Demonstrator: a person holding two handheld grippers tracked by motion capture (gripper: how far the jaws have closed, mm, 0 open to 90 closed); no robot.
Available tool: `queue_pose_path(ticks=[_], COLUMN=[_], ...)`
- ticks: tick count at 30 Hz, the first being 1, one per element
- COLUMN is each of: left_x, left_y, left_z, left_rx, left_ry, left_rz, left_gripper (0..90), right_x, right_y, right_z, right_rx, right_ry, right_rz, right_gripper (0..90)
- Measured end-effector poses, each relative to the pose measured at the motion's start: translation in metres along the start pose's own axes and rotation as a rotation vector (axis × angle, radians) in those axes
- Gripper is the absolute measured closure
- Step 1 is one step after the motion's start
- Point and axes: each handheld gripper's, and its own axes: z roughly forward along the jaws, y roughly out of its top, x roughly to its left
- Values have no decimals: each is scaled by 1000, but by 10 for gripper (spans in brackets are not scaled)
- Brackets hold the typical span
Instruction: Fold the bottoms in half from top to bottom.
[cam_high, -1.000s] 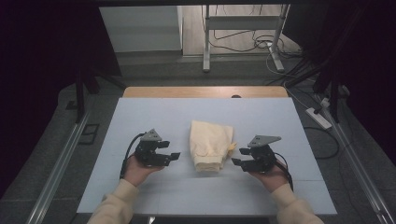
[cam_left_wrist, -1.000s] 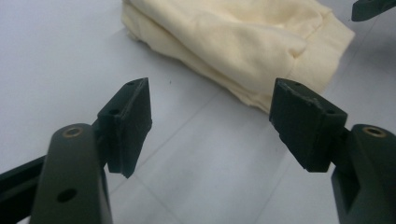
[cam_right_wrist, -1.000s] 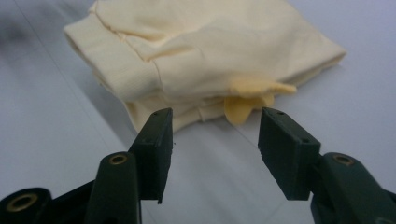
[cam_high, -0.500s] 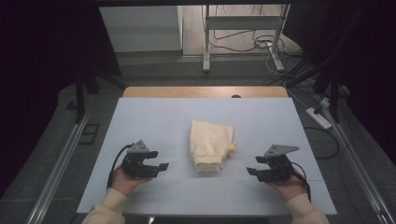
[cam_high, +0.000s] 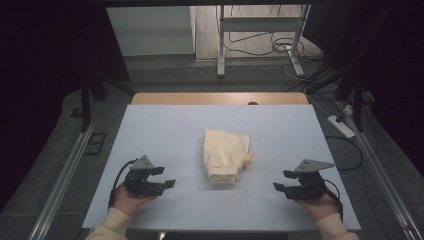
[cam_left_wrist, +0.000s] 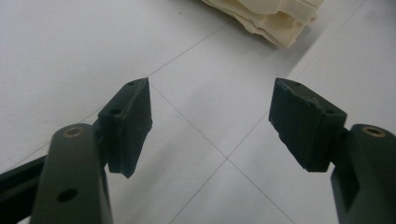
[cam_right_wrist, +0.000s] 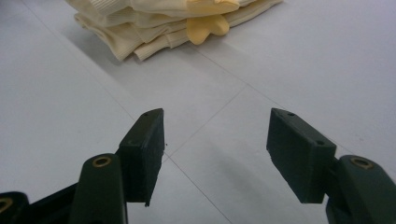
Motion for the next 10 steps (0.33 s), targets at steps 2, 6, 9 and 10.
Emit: queue_pose_path(ticks=[2, 6, 9, 10], left_x=[0, 0, 0, 0], left_y=[0, 0, 0, 0], left_z=[-1, 0, 1, 1], left_rx=[-2, 1, 2, 1], left_ry=[0, -2, -6, -7], left_rz=[1, 4, 4, 4], left_gripper=[302, 301, 301, 299], right_x=[0, 0, -1, -1], right_y=[0, -1, -2, -1], right_z=[1, 1, 0, -1], right_rx=[6, 13, 6, 6], right_ry=[3, -2, -4, -4], right_rz=[-4, -8, -4, -5], right_gripper=[369, 369, 369, 369])
